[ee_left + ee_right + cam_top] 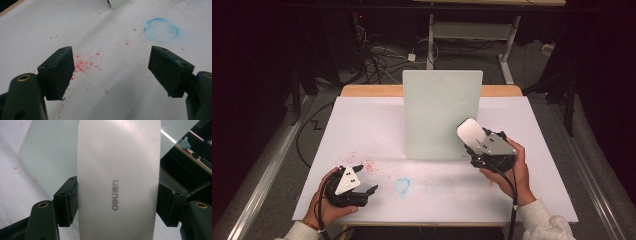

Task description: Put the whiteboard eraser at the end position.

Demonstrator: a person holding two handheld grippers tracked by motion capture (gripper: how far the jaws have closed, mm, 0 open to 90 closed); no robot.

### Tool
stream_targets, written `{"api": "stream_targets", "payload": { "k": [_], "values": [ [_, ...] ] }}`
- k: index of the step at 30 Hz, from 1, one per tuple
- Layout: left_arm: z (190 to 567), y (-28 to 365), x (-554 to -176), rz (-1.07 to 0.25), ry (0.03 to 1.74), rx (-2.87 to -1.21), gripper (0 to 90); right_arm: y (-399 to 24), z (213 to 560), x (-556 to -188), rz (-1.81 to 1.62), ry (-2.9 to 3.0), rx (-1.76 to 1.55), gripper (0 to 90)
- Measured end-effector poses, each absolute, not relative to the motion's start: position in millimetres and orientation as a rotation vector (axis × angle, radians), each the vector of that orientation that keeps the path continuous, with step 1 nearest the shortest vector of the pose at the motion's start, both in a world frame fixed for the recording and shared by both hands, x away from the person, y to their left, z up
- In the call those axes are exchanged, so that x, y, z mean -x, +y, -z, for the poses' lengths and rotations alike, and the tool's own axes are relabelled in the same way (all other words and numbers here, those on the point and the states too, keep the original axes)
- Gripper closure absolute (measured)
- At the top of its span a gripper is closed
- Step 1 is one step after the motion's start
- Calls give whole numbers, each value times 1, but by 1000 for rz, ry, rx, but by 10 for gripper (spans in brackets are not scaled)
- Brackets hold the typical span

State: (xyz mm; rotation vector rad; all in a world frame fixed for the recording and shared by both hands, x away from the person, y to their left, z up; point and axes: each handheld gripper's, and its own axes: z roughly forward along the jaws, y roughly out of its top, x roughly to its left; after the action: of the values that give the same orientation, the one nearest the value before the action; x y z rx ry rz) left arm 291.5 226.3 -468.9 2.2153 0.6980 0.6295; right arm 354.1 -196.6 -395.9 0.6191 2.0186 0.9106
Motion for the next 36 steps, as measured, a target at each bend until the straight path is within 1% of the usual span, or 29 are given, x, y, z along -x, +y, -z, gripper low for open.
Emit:
{"api": "stream_targets", "payload": {
  "k": [19,36],
  "values": [
    [467,225,-290,-638,697,-2212,201,-177,407,-330,-942,2138,-512,309],
    [468,224,-290,-639,691,-2223,200,-166,424,-321,-886,2294,-429,309]
  ]
}}
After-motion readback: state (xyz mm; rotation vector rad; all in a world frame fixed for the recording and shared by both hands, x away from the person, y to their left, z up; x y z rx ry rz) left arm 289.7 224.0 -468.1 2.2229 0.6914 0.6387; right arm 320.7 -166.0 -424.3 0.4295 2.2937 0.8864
